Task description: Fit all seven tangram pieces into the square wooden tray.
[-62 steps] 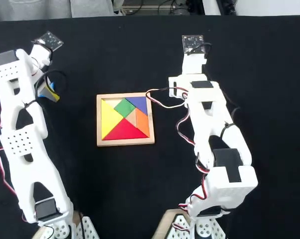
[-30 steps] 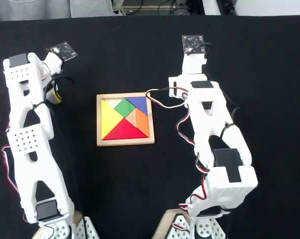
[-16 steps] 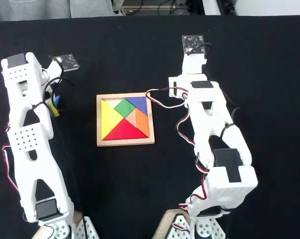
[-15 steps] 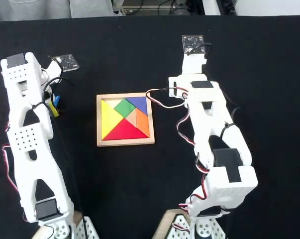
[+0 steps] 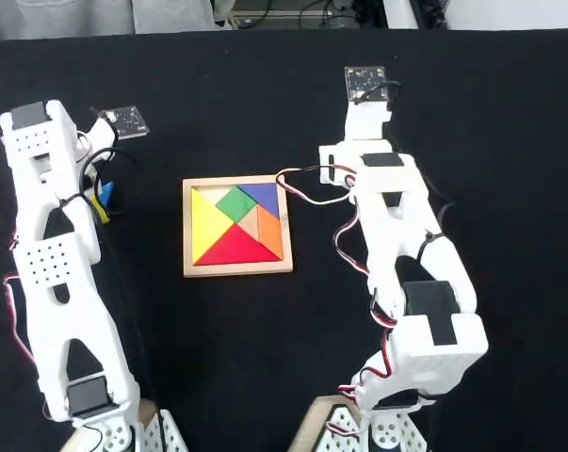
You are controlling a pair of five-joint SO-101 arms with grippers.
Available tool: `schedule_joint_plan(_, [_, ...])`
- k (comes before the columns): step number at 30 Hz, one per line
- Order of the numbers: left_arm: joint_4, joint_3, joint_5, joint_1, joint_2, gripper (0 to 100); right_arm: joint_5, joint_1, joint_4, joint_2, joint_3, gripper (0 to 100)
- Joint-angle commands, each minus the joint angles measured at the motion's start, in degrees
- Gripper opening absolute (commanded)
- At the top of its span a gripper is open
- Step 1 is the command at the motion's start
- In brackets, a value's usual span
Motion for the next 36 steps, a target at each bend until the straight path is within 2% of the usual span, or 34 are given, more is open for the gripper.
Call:
schedule_joint_plan(1, [0.5, -0.9, -0.8, 0.5, 1.4, 23, 0.6, 0.4, -1.1, -0.5, -4.2, 1.1])
schedule_joint_plan(8, [0.9, -1.1, -0.2, 0.6, 1.6, 9, 0.6, 0.4, -1.0, -0.5, -4.2, 1.1])
schedule_joint_plan(17, [1.1, -0.5, 5.3, 1.1, -4.0, 16, 0.6, 0.4, -1.0, -0.5, -4.2, 1.1])
schedule_joint_plan(21, [1.1, 5.2, 5.7, 2.5, -9.9, 17, 0.6, 0.4, -1.0, -0.5, -4.2, 1.1])
schedule_joint_plan(23, [1.1, 10.1, 5.9, 3.6, -13.1, 24, 0.6, 0.4, -1.0, -0.5, -4.2, 1.1])
schedule_joint_plan(26, [0.8, 15.6, 5.9, 4.3, -16.3, 42, 0.6, 0.4, -1.0, -0.5, -4.2, 1.1])
schedule_joint_plan(27, [0.4, 16.0, 5.9, 4.2, -16.4, 43, 0.6, 0.4, -1.0, -0.5, -4.2, 1.1])
schedule_joint_plan(32, [-4.7, 16.4, 6.9, 2.9, -16.4, 34, 0.6, 0.4, -1.0, -0.5, -4.2, 1.1])
schedule_joint_plan(36, [-10.4, 16.5, 16.0, 2.5, -16.3, 32, 0.6, 0.4, -1.0, -0.5, -4.2, 1.1])
